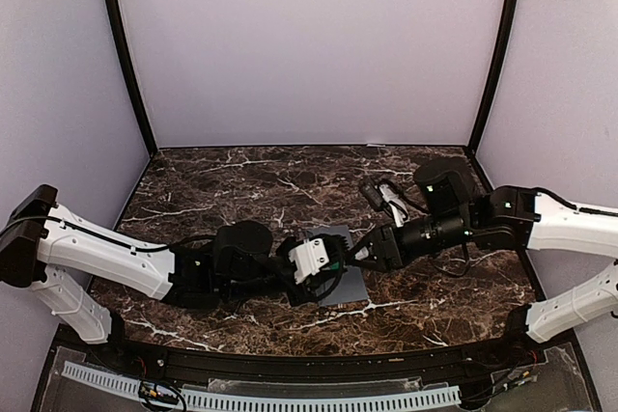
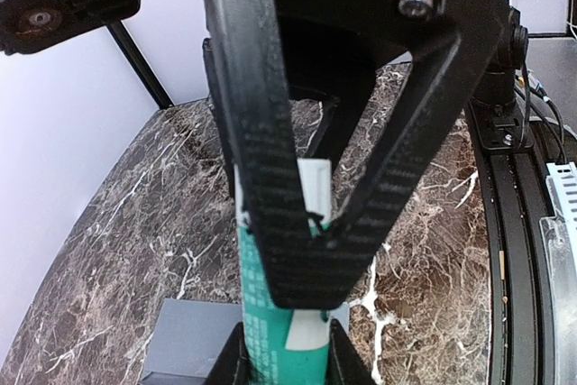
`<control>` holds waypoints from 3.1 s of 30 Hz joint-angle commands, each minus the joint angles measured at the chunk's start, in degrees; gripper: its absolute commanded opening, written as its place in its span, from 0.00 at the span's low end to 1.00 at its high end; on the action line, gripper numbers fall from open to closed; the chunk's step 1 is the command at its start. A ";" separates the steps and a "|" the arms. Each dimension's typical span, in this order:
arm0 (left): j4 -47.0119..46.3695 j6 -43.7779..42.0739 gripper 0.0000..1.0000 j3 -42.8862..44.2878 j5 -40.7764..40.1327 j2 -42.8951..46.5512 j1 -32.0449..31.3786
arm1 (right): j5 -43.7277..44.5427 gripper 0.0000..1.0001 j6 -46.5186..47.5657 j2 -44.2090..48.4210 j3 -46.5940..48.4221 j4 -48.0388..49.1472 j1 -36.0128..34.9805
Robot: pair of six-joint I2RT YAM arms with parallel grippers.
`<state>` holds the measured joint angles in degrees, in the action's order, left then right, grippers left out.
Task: Place the letter into the envelope and seal it
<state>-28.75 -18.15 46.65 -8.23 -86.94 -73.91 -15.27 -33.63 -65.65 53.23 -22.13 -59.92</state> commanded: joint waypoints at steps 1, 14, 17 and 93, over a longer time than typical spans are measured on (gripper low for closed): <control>-1.97 0.73 0.00 -0.47 -0.80 1.07 -0.36 | 1.54 0.39 0.14 -1.10 1.56 0.27 -0.04; 2.42 0.61 0.39 2.41 -0.34 -0.80 -0.36 | 1.50 0.03 1.09 -3.46 3.14 -1.77 -0.06; 4.15 0.57 0.54 3.86 -0.56 -0.98 -0.36 | 2.02 0.02 1.08 -3.78 3.35 -2.29 -0.11; -15.20 33.84 0.00 3.16 29.89 2.47 9.13 | 3.20 0.42 13.76 7.02 0.28 25.29 -3.14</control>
<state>-42.00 15.49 50.02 21.61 -84.64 -64.77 -13.04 -20.56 -58.50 51.09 -0.16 -62.33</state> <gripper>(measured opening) 0.218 0.419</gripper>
